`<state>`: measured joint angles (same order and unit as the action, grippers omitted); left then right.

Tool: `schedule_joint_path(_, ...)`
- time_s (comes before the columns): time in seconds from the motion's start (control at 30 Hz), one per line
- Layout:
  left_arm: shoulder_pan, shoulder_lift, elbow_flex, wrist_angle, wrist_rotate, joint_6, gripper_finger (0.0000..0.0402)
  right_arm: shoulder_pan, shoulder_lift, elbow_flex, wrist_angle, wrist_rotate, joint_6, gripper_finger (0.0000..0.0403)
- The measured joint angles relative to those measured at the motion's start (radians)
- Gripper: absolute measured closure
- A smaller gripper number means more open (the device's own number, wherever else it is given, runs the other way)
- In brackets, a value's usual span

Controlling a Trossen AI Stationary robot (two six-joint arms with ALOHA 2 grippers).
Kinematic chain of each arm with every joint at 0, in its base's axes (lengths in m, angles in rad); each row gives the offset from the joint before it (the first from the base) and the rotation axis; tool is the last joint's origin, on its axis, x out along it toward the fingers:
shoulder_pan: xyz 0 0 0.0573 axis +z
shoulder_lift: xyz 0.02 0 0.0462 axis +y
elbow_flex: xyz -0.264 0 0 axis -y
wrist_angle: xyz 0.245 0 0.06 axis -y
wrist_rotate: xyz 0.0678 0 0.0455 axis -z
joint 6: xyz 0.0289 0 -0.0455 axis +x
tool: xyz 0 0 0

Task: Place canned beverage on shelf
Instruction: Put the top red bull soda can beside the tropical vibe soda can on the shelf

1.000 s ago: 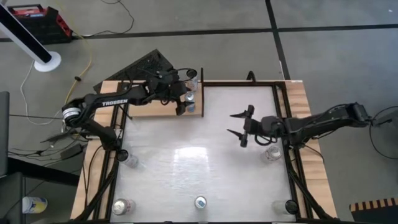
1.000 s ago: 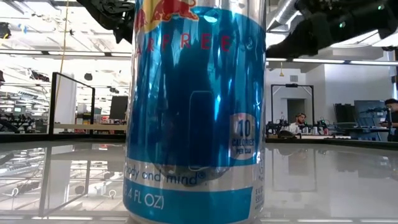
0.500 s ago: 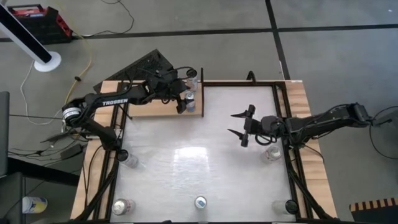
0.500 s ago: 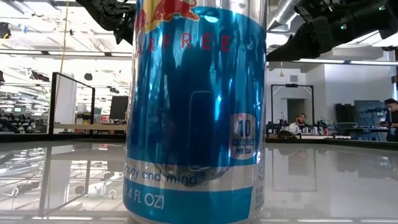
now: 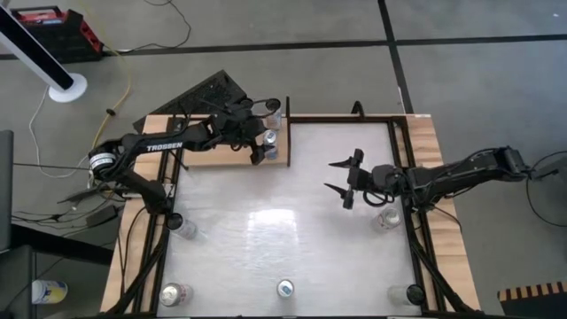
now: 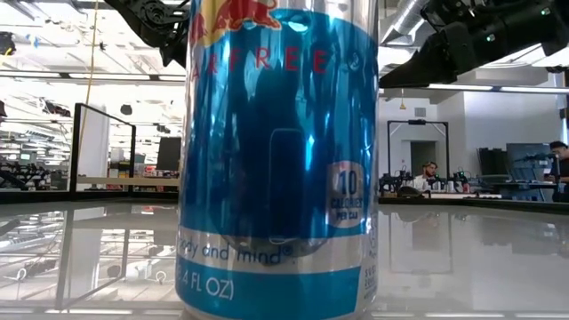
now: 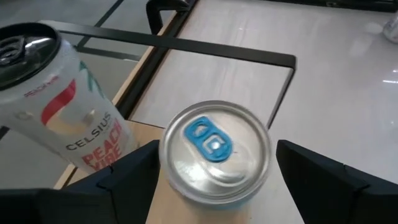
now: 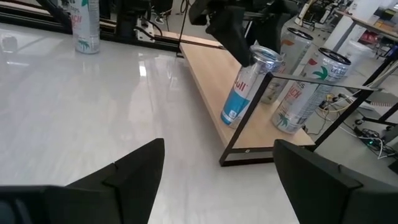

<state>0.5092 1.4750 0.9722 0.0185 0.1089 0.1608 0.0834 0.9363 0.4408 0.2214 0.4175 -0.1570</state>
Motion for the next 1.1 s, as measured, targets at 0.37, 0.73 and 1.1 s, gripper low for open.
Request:
schedule_joint_path(0.37,-0.005,0.0,-0.001,0.009,-0.02,-0.041,0.0097,-0.001,0.0,0.0,0.0,0.0,0.01,0.0077)
schedule_joint_path(0.73,-0.005,0.0,-0.001,0.01,-0.028,-0.05,0.0149,-0.001,0.0,0.0,0.0,0.0,0.01,0.0077)
schedule_joint_path(1.1,-0.006,-0.014,-0.002,-0.01,-0.075,-0.078,0.0173,-0.001,0.0,0.0,-0.003,0.0,0.009,0.0077)
